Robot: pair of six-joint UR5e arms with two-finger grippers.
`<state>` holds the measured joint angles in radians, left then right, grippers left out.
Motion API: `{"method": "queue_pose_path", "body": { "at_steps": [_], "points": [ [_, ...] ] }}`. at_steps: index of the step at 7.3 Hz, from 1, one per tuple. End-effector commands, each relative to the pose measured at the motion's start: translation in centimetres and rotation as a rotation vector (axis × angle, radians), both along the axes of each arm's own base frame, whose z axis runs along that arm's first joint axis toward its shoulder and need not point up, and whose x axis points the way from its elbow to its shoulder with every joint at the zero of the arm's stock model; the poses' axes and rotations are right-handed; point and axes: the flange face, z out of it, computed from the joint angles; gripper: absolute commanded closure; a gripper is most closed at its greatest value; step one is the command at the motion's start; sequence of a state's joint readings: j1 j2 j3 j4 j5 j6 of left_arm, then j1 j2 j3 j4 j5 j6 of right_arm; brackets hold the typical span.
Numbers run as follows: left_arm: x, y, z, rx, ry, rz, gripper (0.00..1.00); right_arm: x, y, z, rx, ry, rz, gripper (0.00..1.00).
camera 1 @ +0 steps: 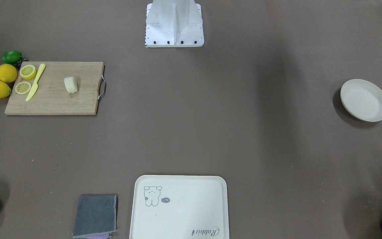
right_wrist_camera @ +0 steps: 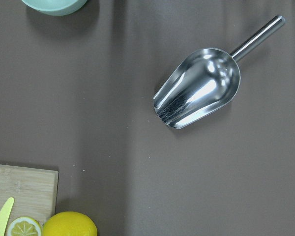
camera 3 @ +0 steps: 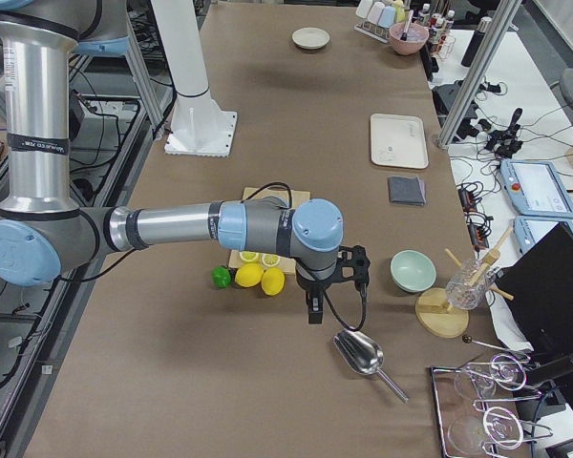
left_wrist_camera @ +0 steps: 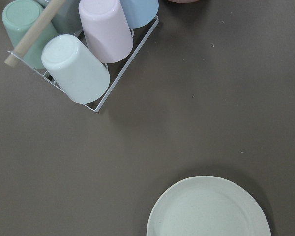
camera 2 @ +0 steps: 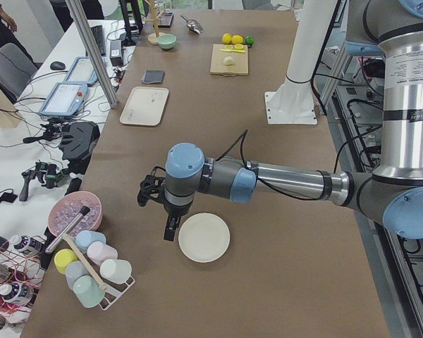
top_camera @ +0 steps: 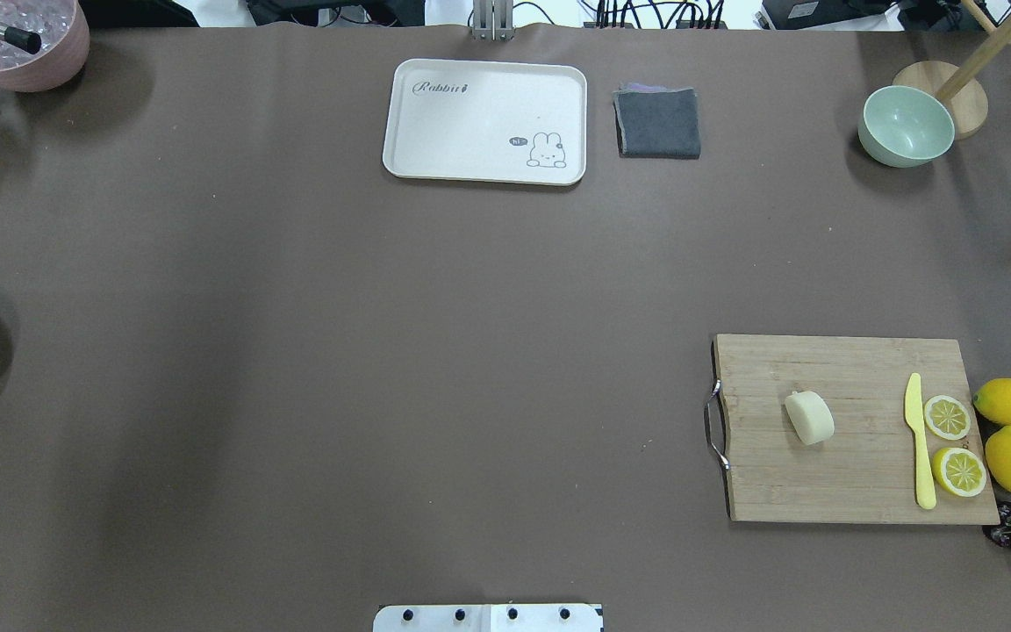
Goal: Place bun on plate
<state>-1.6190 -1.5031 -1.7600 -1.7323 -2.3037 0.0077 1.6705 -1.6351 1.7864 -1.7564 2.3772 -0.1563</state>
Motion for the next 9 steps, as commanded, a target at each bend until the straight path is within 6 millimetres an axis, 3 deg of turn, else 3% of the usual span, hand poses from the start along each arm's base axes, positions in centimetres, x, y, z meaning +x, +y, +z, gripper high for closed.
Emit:
{"method": "queue_pose_path", "body": {
  "at_steps": [1,2,6,7,8,9],
  "points": [
    [0.0,-0.4,-0.8,0.060,-0.004,-0.003,0.02,0.0,-0.2,-0.4,-0.009,-0.001,0.017,0.00],
    [0.0,-0.3,-1.0,0.066,-0.002,-0.001,0.02,0.0,-0.3,-0.5,-0.008,-0.004,0.017,0.00],
    [0.2,-0.1,1.2,0.031,-0.002,0.006,0.02,-0.2,-0.3,0.0,0.050,0.004,0.005,0.00],
    [0.4,-0.1,3.1,0.001,-0.001,0.013,0.02,-0.8,-0.5,0.1,0.059,0.002,-0.003,0.00],
    [0.7,-0.2,6.4,0.026,-0.003,0.018,0.02,-2.3,-1.0,-0.2,0.067,0.001,-0.034,0.00],
    [1.2,0.4,12.1,0.052,0.003,0.017,0.02,-3.3,-1.5,-0.6,0.076,0.001,-0.056,0.00]
  ]
}}
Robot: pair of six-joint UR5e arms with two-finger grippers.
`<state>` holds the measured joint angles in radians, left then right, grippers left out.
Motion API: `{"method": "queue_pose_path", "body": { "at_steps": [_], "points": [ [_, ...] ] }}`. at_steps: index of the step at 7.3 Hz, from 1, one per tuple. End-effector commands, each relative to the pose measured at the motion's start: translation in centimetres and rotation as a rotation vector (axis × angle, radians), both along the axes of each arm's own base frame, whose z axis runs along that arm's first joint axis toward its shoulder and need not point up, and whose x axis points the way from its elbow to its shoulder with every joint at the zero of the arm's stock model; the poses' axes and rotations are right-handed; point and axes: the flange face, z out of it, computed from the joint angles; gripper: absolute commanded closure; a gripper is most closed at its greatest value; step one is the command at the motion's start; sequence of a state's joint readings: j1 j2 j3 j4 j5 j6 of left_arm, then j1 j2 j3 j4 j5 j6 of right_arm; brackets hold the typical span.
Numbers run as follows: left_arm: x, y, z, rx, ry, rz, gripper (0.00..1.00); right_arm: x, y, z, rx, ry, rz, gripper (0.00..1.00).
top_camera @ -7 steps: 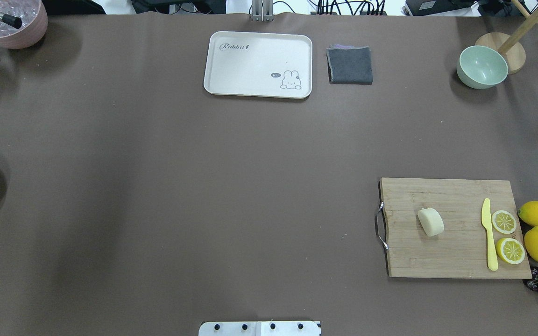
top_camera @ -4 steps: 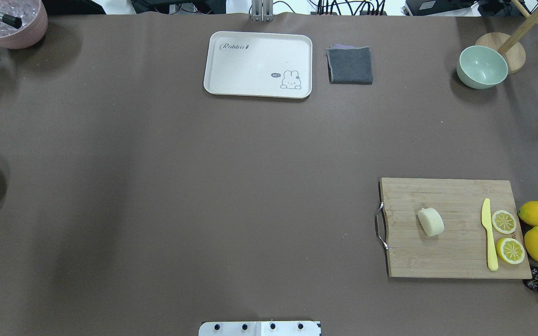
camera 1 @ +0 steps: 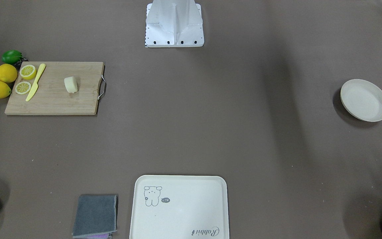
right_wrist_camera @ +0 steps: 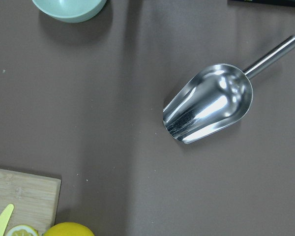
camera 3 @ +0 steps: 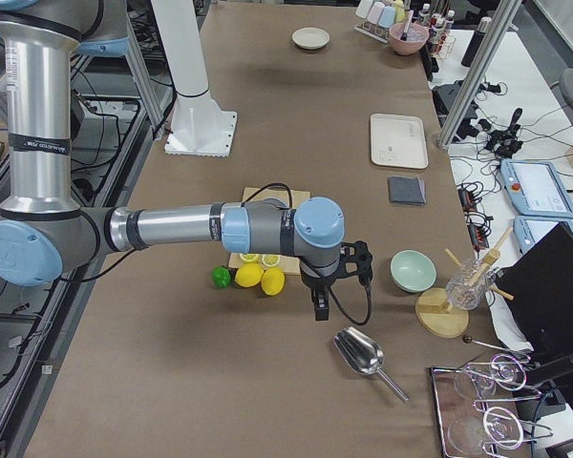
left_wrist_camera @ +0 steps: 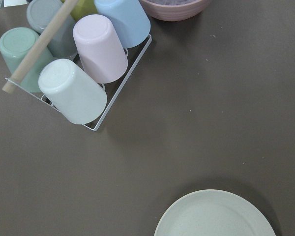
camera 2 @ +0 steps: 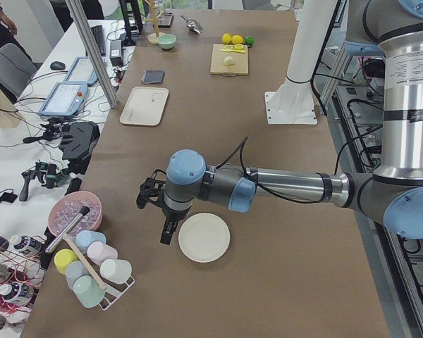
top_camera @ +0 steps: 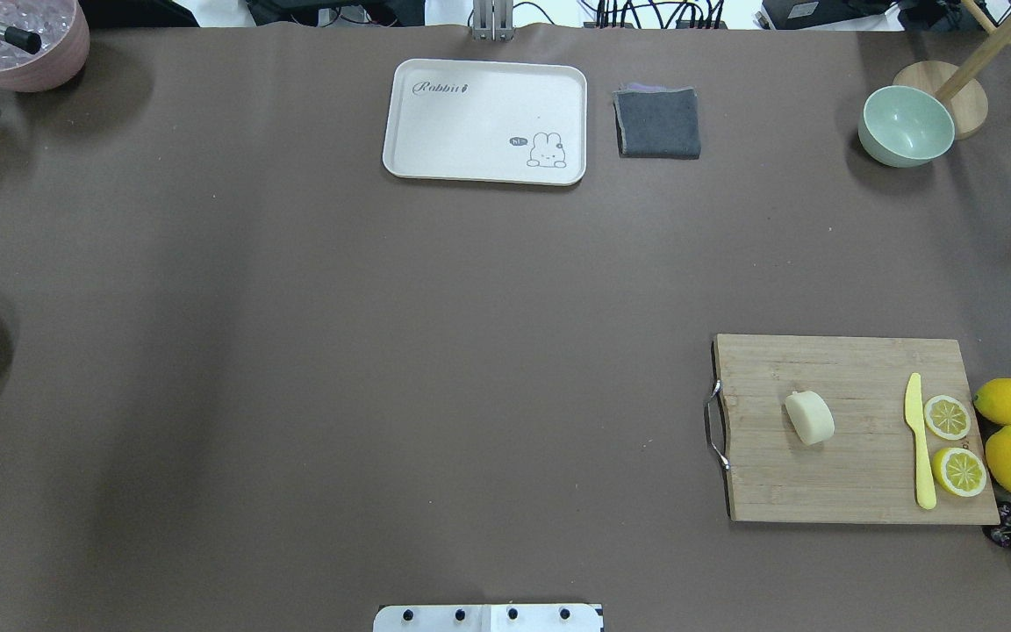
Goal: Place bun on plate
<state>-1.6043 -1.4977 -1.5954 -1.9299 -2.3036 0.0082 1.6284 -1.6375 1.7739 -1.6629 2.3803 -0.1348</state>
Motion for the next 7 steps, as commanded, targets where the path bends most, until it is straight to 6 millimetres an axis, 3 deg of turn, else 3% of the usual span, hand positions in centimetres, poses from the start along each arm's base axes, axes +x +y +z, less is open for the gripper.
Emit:
{"method": "queue_pose_path", "body": {
  "at_steps": [1,3,6,7],
  "points": [
    [1.9,1.6,9.4,0.004,0.067,-0.014,0.02,-1.5,-0.8,-0.9,0.021,-0.001,-0.030,0.00],
    [4.2,3.8,11.8,-0.049,0.199,-0.031,0.02,-2.1,-2.4,-2.7,0.034,-0.003,-0.020,0.00],
    [6.6,5.3,13.2,-0.087,0.238,-0.055,0.02,-2.8,-3.0,-3.2,0.022,-0.004,-0.013,0.00],
    [8.0,5.4,12.8,-0.091,0.254,-0.052,0.02,-2.9,-3.0,-3.2,0.022,-0.004,-0.015,0.00]
  ]
}}
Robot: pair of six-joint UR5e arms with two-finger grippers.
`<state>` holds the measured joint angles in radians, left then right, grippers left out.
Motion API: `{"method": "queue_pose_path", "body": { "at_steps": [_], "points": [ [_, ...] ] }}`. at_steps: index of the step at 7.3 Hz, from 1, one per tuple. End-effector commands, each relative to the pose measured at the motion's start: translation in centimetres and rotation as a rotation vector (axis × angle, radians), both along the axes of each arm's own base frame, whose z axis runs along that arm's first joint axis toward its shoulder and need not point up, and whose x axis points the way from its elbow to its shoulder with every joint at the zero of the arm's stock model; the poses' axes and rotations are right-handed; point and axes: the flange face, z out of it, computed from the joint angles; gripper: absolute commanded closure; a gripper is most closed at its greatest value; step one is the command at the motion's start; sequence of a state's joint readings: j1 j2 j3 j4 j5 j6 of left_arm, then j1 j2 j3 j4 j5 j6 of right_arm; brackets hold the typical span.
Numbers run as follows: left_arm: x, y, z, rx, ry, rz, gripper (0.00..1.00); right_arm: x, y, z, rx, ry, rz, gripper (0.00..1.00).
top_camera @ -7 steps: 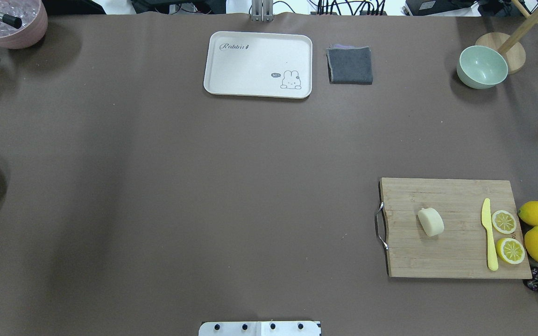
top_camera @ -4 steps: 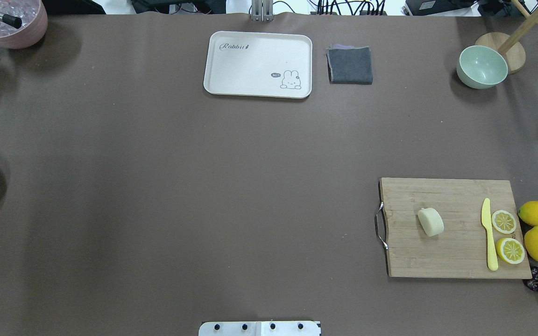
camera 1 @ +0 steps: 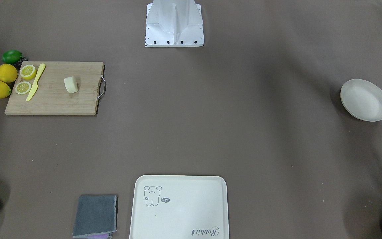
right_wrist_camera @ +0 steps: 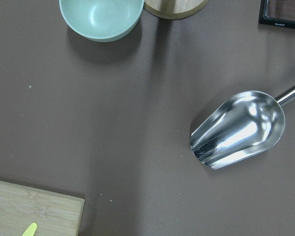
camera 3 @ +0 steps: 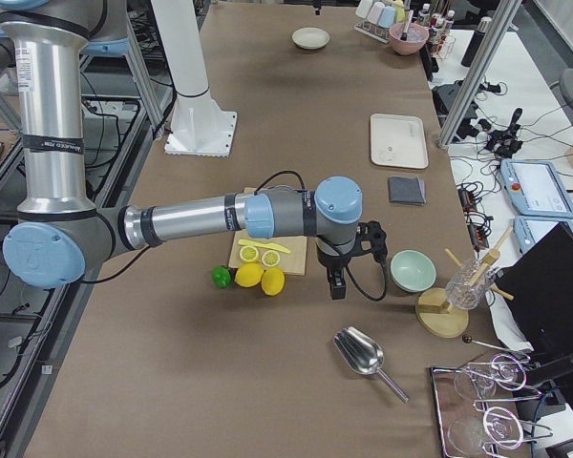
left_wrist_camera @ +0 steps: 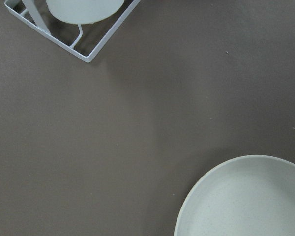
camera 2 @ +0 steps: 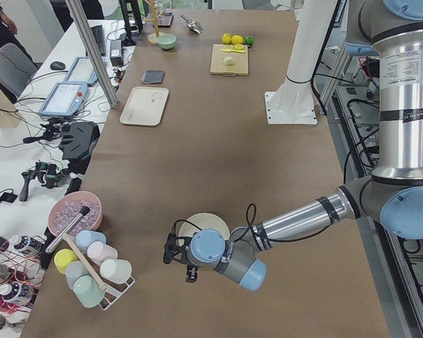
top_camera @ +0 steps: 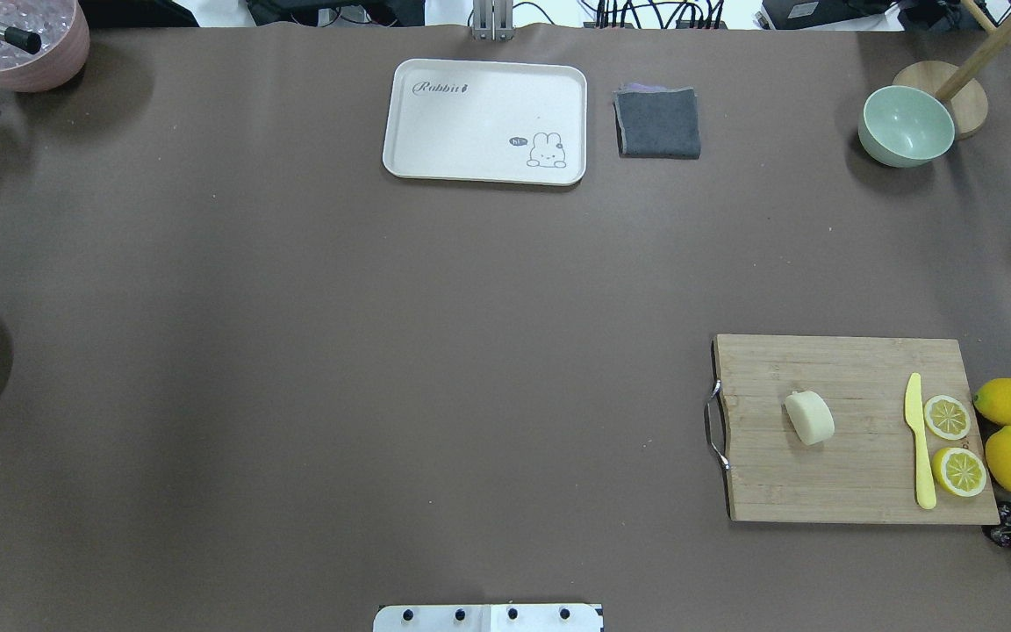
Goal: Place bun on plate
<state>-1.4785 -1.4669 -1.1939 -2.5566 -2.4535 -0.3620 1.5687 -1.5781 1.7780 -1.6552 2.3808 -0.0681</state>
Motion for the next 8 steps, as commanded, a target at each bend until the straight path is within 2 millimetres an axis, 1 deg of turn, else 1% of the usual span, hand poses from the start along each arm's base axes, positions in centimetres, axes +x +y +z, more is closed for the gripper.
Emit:
{"method": "queue_pose_path", "body": {
  "at_steps": [1,2,3,4,5,6,8],
  "points": [
    [2.8,0.2,0.0,-0.012,0.017,0.025,0.02,-0.1,-0.1,0.0,-0.001,0.000,-0.001,0.00],
    [4.6,-0.1,-0.2,-0.009,0.017,0.064,0.02,-0.1,-0.1,0.0,-0.001,0.001,-0.001,0.00],
    [5.9,-0.1,-0.2,-0.006,0.017,0.094,0.02,-0.1,-0.1,0.0,-0.001,0.001,-0.001,0.00],
    [6.1,-0.1,-0.3,-0.004,0.017,0.100,0.02,-0.1,-0.1,0.0,-0.001,0.001,-0.001,0.00],
    [6.0,0.2,0.2,-0.010,0.013,0.102,0.02,-0.1,-0.2,-0.1,0.000,0.001,0.000,0.00],
    [5.9,0.8,1.4,-0.032,0.007,0.104,0.02,-0.1,-0.2,-0.2,-0.012,0.000,0.013,0.00],
    [5.8,1.4,2.5,-0.059,0.001,0.106,0.02,-0.1,-0.1,-0.7,-0.035,-0.004,0.046,0.00]
  ]
}}
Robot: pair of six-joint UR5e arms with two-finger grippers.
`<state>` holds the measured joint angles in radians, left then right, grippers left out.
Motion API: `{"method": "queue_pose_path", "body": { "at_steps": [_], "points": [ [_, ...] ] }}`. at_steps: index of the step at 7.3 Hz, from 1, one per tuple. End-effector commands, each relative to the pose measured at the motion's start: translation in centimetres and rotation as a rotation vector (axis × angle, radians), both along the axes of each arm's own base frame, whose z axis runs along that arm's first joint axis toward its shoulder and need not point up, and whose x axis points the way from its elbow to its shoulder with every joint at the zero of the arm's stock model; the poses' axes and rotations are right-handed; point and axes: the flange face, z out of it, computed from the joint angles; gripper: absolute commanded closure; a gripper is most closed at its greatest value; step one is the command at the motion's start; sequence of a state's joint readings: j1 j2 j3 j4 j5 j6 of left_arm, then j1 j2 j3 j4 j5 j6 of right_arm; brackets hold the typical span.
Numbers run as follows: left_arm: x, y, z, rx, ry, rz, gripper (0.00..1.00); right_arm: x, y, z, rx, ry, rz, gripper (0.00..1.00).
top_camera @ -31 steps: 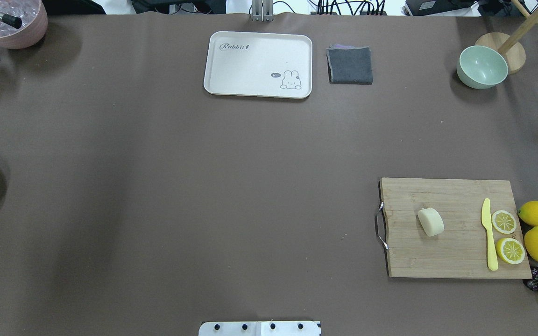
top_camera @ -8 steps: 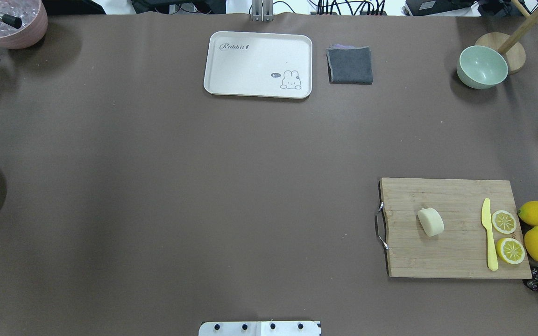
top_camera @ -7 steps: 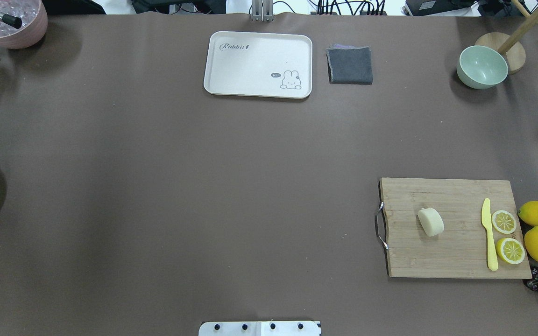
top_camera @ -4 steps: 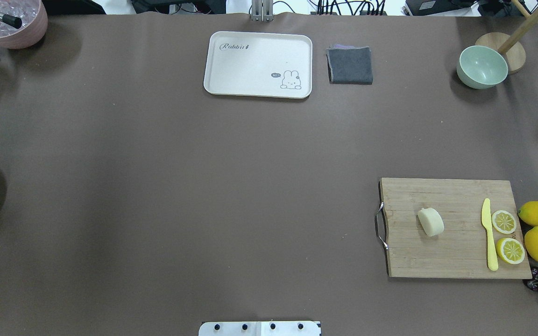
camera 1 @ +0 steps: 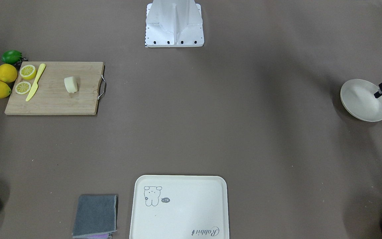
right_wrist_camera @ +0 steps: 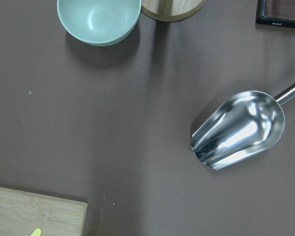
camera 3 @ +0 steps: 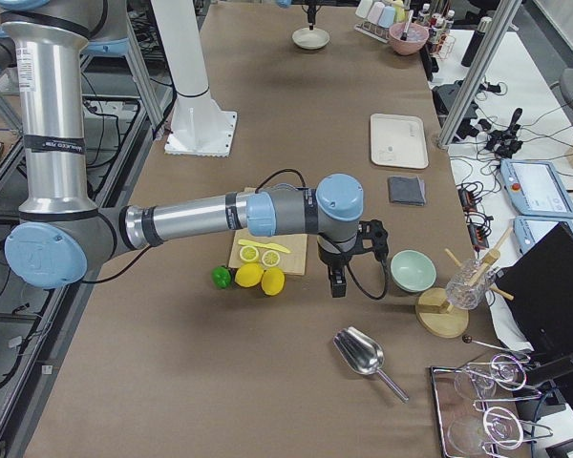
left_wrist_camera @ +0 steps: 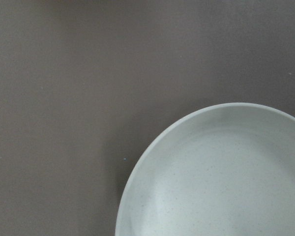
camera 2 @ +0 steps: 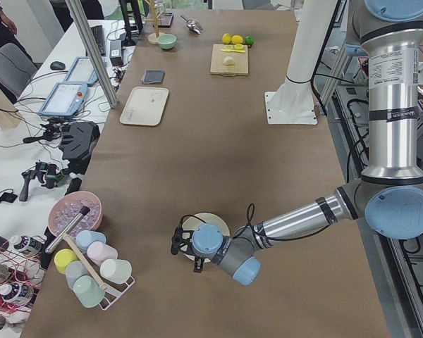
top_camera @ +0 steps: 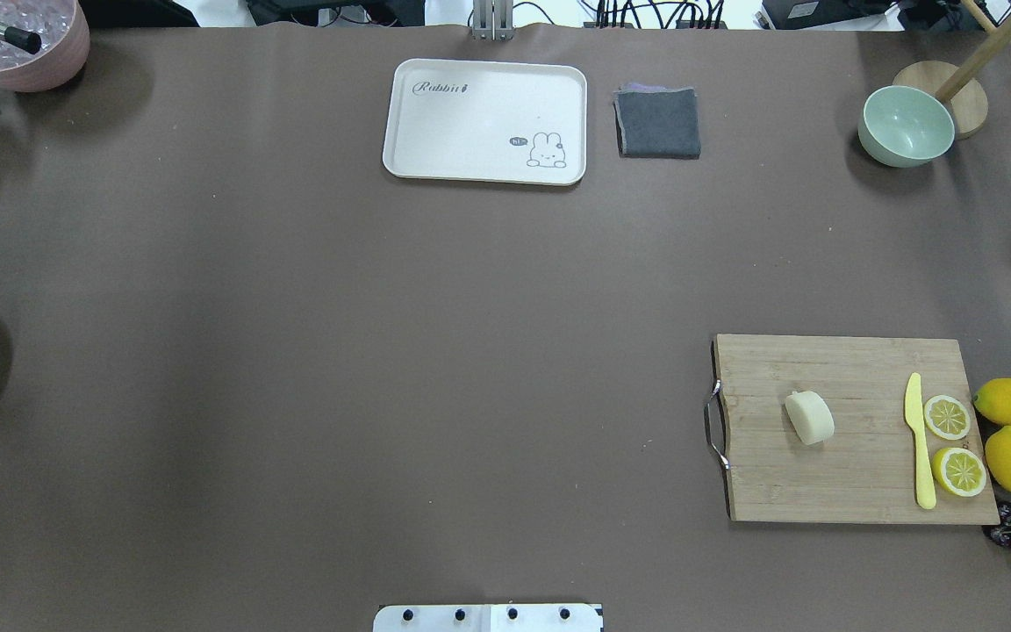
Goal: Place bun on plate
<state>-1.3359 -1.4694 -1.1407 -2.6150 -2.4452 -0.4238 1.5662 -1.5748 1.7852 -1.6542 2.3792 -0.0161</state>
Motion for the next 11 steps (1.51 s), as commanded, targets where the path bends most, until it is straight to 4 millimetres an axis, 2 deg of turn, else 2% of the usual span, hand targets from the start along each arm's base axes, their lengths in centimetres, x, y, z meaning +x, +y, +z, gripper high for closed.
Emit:
{"method": "queue_pose_path", "body": {
  "at_steps": [1,2,3,4,5,6,9,11],
  "points": [
    [0.1,0.4,0.8,-0.016,-0.005,0.007,0.04,0.0,0.0,-0.3,-0.007,-0.002,0.013,0.00],
    [0.5,0.7,1.2,-0.025,-0.008,0.019,0.26,0.0,0.0,-0.7,-0.001,-0.002,0.014,0.00],
    [0.7,0.9,1.7,-0.035,-0.010,0.024,0.26,0.0,0.0,-0.7,-0.001,-0.002,0.014,0.00],
    [0.7,1.0,1.8,-0.035,-0.009,0.025,0.31,0.0,-0.4,-1.1,0.008,-0.002,0.014,0.00],
    [0.7,1.0,1.9,-0.038,-0.010,0.026,0.74,0.0,-0.3,-1.0,0.007,0.000,0.014,0.00],
    [0.7,1.1,1.8,-0.037,-0.006,0.029,1.00,0.0,-0.4,-1.1,0.008,-0.002,0.014,0.00],
    [0.8,0.8,1.4,-0.027,-0.007,0.027,1.00,0.0,-0.4,-1.0,0.007,-0.002,0.014,0.00],
    [1.3,-1.3,-0.7,-0.016,0.021,0.026,1.00,0.0,-0.5,-1.2,0.037,0.001,0.009,0.00]
  ]
}}
